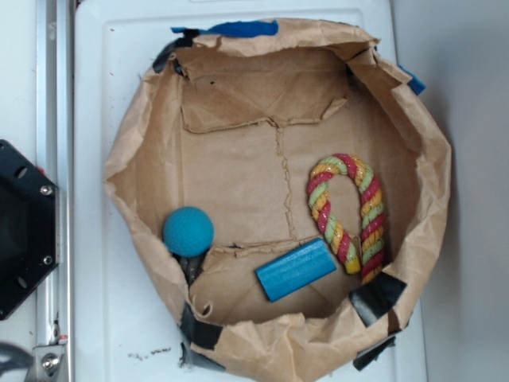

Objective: Grab the blue ball.

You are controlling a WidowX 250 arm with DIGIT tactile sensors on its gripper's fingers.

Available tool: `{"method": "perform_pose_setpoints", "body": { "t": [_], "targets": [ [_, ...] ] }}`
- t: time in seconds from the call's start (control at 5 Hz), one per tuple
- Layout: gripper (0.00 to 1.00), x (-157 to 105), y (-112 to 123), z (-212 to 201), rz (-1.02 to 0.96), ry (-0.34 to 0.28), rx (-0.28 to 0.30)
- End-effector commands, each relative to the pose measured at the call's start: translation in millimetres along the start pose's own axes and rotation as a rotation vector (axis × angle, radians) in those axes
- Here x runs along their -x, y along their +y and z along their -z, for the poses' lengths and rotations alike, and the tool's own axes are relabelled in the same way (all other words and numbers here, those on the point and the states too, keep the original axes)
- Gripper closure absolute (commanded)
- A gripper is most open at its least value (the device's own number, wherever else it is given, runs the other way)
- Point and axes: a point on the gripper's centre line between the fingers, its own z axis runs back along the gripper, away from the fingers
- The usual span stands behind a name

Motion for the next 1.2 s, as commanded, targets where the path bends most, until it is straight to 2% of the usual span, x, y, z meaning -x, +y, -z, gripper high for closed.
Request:
{"method": "perform_pose_setpoints", "body": {
  "t": [0.0,0.2,0.6,0.8,1.0],
  "targets": [
    [0.00,0,0,0,0.000,0.000,0.000],
    [0.00,-33,7,7,-0.044,0.003,0.003],
    [0.00,-66,24,21,-0.093,0.022,0.024],
    [0.00,-76,13,29,-0.091,0.019,0.083],
    [0.00,-79,-6,49,-0.108,0.019,0.089]
  ]
}}
